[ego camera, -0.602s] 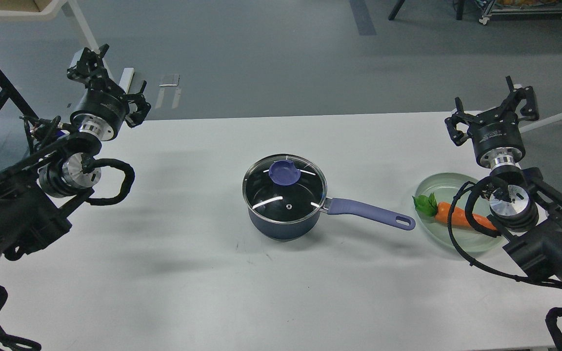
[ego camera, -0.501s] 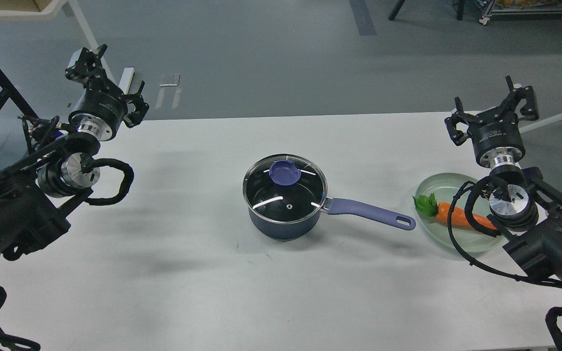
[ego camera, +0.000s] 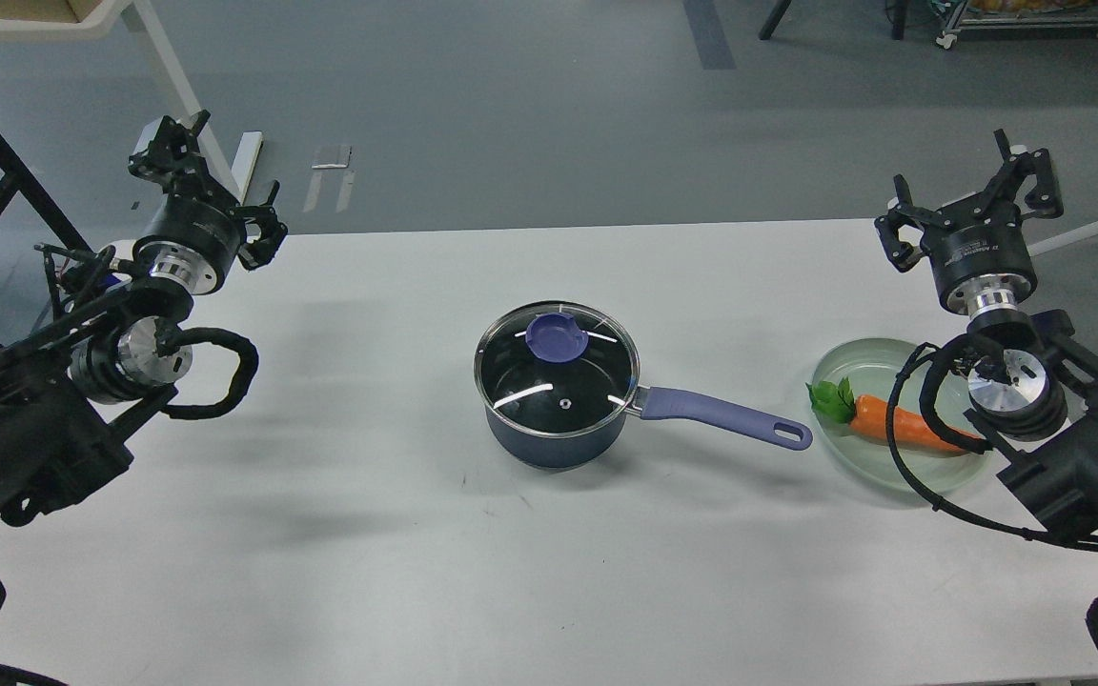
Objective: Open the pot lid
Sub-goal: 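Raise the right arm and swing it toward the saucepan handle, then lower the right gripper onto the lavender saucepan handle and grasp it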
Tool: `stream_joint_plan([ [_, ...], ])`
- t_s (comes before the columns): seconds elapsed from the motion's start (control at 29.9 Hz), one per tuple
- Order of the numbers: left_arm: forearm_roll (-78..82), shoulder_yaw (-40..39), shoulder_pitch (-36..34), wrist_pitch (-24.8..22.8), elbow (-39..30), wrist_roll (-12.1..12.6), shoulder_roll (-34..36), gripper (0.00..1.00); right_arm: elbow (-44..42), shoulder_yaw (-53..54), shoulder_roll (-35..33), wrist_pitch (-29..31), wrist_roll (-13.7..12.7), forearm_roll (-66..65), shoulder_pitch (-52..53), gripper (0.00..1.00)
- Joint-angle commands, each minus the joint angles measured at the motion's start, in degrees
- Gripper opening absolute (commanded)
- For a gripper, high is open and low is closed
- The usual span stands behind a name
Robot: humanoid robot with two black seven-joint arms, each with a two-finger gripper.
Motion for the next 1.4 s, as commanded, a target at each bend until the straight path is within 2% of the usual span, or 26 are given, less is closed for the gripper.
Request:
stream_joint_plan([
  [0.0,-0.2,-0.3,0.3,0.0,-0.2,0.0,0.1,0.99,2.1,-0.2,-2.1,-0.2,0.0,-0.3,0.3,1.00],
  [0.17,0.0,-0.3,0.2,0.1,-0.2,0.3,0.2,0.99,6.9,-5.7,-9.2,-3.2,0.0,-2.1,3.6,1.00],
  [0.4,0.1,0.3,0.2,-0.3,-0.2,0.8,0.3,0.99,11.8,-19.3,-19.8,-3.7,0.0,-4.1,15.0,1.00],
  [0.7,2.3,0.7,-0.5,-0.5,-2.1,1.4,1.8,0.99,26.9,-39.0,-27.8,-10.5,0.0,-29.8,31.5,1.00],
  [0.87,2.7,0.7,-0.6,-0.2,-4.5,1.3,2.9,0.99,33.5,-52.3,-28.8,-14.0,0.0,-45.5,41.9,1.00],
  [1.07,5.7,0.6,-1.3,-0.1,-4.5,1.2,3.7,0.99,40.9,-69.9,-28.4,-14.6,0.0,-62.5,55.8,1.00],
  [1.2,9.5,0.6,-1.5,0.1,-4.5,1.2,4.0,0.99,42.8,-78.1,-24.5,-15.2,0.0,-72.2,60.5,1.00],
  [1.37,10.4,0.7,-1.7,0.0,-4.7,1.2,3.9,0.99,42.8,-85.4,-17.7,-19.9,0.0,-82.5,60.6,0.99],
])
